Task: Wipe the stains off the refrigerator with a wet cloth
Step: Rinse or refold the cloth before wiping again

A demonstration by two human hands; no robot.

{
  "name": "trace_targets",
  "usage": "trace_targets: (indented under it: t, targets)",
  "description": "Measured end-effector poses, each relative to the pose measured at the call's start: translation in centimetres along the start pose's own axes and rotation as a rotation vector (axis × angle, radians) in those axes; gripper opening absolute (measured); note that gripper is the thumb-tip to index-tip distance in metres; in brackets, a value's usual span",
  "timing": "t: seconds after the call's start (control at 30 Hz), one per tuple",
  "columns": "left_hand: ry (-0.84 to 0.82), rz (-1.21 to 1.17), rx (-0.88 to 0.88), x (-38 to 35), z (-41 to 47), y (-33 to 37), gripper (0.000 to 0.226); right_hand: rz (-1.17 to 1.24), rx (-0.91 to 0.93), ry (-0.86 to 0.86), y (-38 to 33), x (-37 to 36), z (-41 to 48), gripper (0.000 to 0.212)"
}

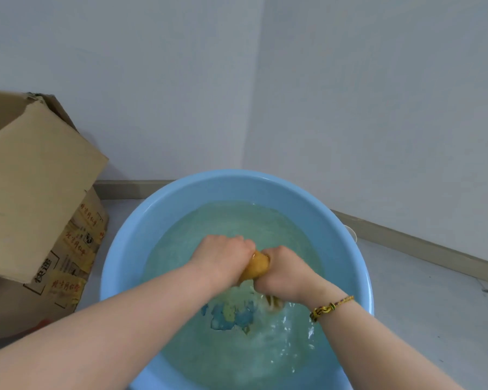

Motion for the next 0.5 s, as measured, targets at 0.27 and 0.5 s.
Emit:
trace_targets:
  t: [0.27,0.5]
  targets:
    - [0.284,0.035,-0.316,0.1,-0.9,-1.5,0.04,0.453,-0.115,-0.173,-0.9,0.6,-1.4,0.022]
    - [0.138,-0.732,0.428,0.4,-2.4,-1.8,0.114,-0.308,-0.193,0.323,-1.4,1.5,-1.8,0.023]
Point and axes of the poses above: each hand's wrist, its own z-axis towards the middle knuckle, its own x-axis out of the back of the hand, y = z × x, the point moved 2 cm from there along z, towards the middle knuckle, and after that the axes turned 14 degrees about -z, right-handed, at the moved point
